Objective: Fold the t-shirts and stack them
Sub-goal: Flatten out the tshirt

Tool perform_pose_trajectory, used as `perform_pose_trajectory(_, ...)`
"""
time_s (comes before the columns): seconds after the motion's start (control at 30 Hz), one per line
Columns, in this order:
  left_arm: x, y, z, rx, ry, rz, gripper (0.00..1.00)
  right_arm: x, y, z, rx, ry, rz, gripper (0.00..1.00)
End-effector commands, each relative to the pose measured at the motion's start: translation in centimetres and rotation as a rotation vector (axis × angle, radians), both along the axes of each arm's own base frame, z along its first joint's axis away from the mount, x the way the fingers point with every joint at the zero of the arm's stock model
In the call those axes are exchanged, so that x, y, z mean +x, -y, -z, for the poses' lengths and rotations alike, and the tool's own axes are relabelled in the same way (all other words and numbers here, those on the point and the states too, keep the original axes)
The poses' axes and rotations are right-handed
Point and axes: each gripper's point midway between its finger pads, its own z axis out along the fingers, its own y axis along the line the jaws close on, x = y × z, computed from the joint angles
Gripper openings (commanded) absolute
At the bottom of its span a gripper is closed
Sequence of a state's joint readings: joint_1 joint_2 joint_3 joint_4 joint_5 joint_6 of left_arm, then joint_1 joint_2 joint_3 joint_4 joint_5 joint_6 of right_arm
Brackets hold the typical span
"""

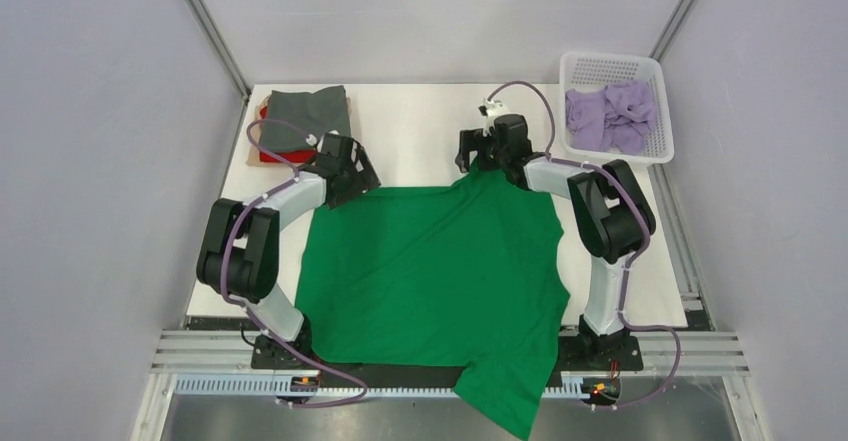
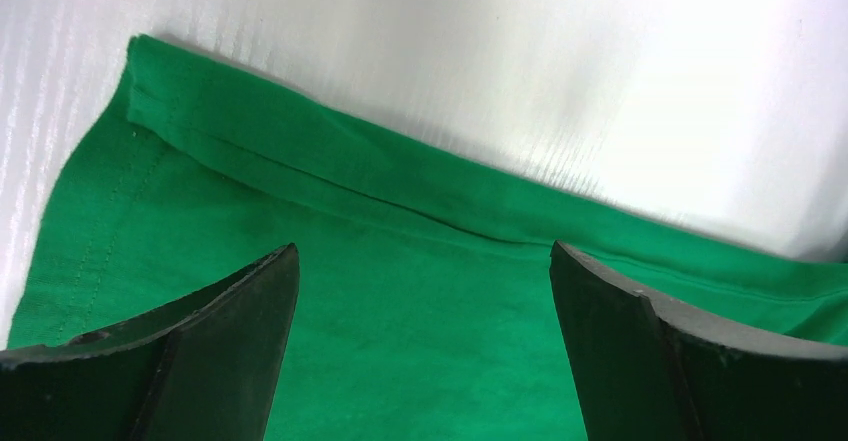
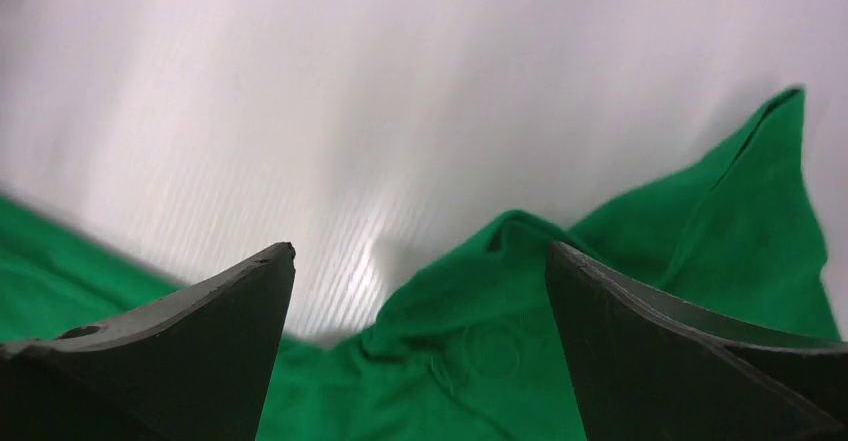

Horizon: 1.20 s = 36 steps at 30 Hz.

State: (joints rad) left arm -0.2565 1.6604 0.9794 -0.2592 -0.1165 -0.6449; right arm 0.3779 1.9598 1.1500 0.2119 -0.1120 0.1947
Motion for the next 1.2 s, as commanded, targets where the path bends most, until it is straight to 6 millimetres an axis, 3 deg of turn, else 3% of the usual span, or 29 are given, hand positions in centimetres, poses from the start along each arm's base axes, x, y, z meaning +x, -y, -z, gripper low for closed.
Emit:
perform_pose_trajectory(0.0, 1.3, -0.7, -0.9, 0.048, 0.027, -0.001, 1.00, 3.5, -1.7, -1.1, -0.005, 0.088, -0.052, 0.98)
perform_pose_trajectory(0.17, 1.5, -0.6, -1.6, 0.048, 0.030, 0.006, 1.00, 5.5, -2.3, -1.7, -0.014, 0.116, -0.051, 0.98)
perform_pose_trajectory(0.4, 1.1, -0.3, -2.3, 0.027, 0.051, 0.014, 1.00, 5.4, -0.6, -7.6, -0.087, 0.249, -0.041, 0.98)
perform_pose_trajectory(0.53, 0.7, 0.7, -1.8, -0.019, 0.043, 0.052, 1.00, 4.2, 0.4, -9.3, -0.109, 0.265, -0.025, 0.98)
perform_pose_trajectory(0.67, 0.7, 1.1, -0.9, -0.035, 0.030, 0.056, 1.00, 1.4, 1.6, -8.0, -0.125, 0.222, -0.025, 0.98)
perform_pose_trajectory(0.87, 1.6, 1.0, -0.2, -0.020, 0.038, 0.043, 1.00, -2.1, 2.7, -4.0, -0.108, 0.122, -0.003, 0.98)
perform_pose_trajectory(1.03, 3.9, -0.9, 1.3, 0.106, -0.004, -0.004, 1.00, -2.5, 3.3, -1.9, -0.138, 0.056, 0.007, 0.98)
perform_pose_trajectory(1.17, 5.9, -0.8, 1.6, 0.112, 0.015, -0.014, 1.00, -2.7, 4.1, -1.2, -0.141, 0.036, 0.026, 0.98)
